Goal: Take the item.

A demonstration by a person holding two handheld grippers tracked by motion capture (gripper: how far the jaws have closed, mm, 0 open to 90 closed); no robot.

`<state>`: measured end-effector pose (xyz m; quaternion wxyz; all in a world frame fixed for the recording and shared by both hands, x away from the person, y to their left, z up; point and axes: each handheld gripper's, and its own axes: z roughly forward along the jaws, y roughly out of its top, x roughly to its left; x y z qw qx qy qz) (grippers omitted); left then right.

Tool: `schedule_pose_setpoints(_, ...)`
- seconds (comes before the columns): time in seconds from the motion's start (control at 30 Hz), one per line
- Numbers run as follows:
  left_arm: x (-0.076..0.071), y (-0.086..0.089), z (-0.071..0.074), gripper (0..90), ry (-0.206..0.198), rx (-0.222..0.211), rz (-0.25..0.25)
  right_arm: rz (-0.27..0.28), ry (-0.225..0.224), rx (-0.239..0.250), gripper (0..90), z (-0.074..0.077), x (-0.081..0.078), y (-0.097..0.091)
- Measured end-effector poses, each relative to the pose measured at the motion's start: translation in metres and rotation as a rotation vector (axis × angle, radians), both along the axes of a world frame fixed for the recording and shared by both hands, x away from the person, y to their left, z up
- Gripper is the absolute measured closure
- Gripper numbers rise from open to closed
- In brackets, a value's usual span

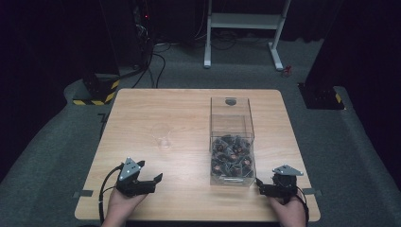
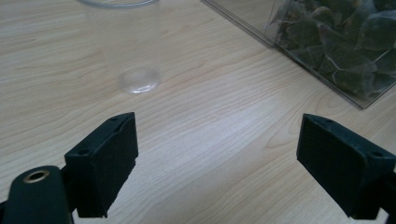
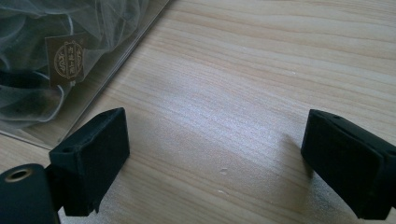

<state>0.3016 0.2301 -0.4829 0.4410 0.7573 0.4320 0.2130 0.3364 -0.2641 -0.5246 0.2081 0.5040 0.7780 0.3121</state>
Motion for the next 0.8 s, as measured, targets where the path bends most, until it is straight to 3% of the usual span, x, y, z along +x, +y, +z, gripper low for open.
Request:
schedule_pose_setpoints(0.23,0.001,-0.008,0.004,13.3,-0.006,-0.010,-0.019,0.000,0.000,0.000,7.6,0.000,0.000,0.000)
schedule_pose_setpoints(0.47,0.003,-0.013,0.009,13.8,0.014,-0.029,-0.025,0.000,0.000,0.000,7.6,0.000,0.000,0.000)
schedule_pose_setpoints(0.8,0.009,-0.031,0.023,13.9,-0.008,-0.015,-0.076,0.001,0.000,0.000,7.7,0.000,0.000,0.000)
